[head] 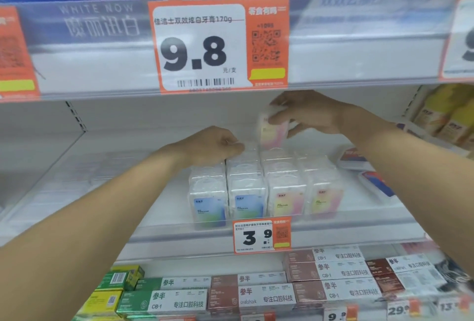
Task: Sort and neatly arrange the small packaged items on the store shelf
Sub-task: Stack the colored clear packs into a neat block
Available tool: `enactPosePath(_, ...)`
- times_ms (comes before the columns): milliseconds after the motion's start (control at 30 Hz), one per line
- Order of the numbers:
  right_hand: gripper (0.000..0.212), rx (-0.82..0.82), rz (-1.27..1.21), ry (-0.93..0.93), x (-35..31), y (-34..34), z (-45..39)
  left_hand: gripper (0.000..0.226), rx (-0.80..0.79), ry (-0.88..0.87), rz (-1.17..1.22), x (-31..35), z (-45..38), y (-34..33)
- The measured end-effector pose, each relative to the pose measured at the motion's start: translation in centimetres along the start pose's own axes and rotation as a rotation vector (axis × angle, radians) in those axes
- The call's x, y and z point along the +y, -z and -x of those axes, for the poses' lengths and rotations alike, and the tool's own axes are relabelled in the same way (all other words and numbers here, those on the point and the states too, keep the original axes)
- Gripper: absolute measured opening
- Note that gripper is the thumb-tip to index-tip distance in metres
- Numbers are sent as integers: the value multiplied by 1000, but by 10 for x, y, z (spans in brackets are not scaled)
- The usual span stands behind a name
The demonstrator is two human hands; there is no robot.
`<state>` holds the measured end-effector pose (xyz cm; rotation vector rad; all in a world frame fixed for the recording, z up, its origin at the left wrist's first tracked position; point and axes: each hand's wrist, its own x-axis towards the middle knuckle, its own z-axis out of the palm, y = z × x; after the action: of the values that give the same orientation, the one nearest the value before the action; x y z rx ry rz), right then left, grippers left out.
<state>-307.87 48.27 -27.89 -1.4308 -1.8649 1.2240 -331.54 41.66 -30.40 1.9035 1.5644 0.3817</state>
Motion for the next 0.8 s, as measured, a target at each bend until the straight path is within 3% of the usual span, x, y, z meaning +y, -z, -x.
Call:
enactPosePath(133,26,-215,9,-127,9,-3,8,24,-37,-6,-5,1,-1,3)
enactPosePath(233,36,-302,75,-183,18,-9,5,24,-56,-3,-49,0,-6,5)
enactPosePath(400,24,-347,161,-192,16,-8,2,24,-93,1,-116,0,-10,6)
enactPosePath(567,28,-375,276,-225,13,-4,-2,27,-147,7,-161,-4,-12,9)
enactPosePath(633,42,-405,305,-263,13,-2,-1,31,-170,13,-159,-3,-11,12)
enactPosePath(700,61,-354,250,-266,16,6,-4,42,-194,45,-153,-1,-12,15)
enactPosePath(800,57,27,135,-186,30,26,-20,65,-171,92,-143,3,-21,16)
